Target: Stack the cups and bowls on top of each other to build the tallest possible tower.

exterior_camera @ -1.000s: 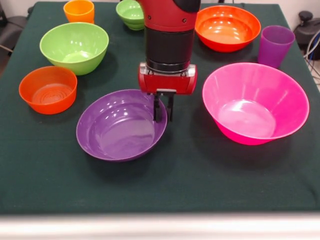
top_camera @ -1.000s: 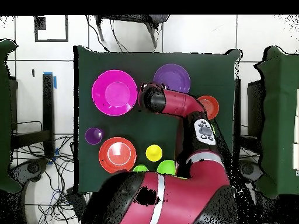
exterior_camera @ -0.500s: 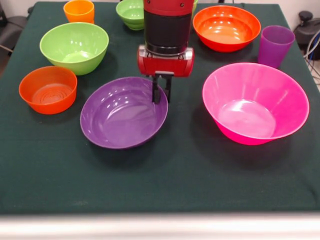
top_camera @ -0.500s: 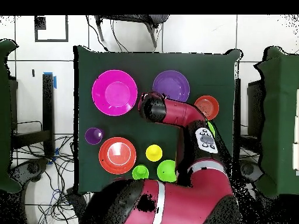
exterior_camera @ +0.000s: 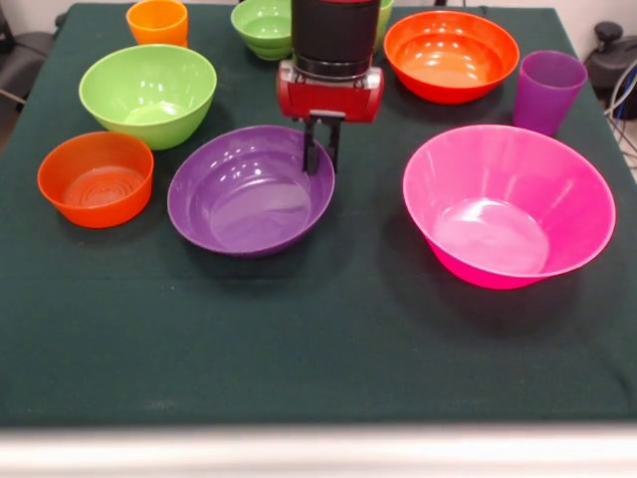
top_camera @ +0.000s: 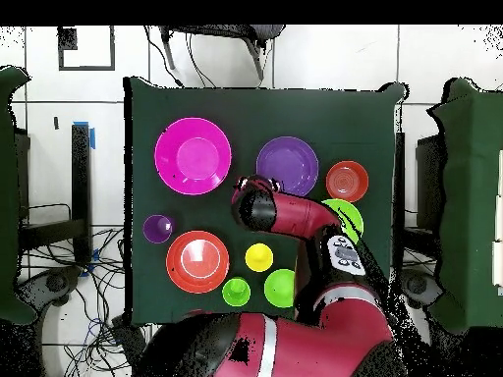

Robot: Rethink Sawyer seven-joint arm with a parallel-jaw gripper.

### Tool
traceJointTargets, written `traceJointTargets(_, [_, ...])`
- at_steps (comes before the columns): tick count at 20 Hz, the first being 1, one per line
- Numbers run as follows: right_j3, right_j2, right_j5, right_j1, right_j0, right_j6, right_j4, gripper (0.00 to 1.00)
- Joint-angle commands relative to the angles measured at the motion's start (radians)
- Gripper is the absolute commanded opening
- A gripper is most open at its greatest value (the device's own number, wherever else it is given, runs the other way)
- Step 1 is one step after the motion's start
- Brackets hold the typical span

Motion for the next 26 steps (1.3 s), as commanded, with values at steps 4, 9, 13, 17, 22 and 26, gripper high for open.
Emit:
traceJointTargets(4, [0.211,0.025,-0.059,0.035,0.022,0.222,0.001,0.00])
traceJointTargets(9, [0.261,0.027,-0.065,0.022,0.025,0.233,0.023,0.00])
traceJointTargets(13, [0.295,0.029,-0.080,0.020,0.028,0.247,0.038,0.00])
traceJointTargets(17, [0.336,0.028,-0.113,0.015,0.038,0.271,0.052,0.00])
traceJointTargets(22, [0.364,0.035,-0.124,0.002,0.045,0.279,0.078,0.00])
traceJointTargets(26, [0.372,0.042,-0.118,-0.003,0.050,0.285,0.092,0.00])
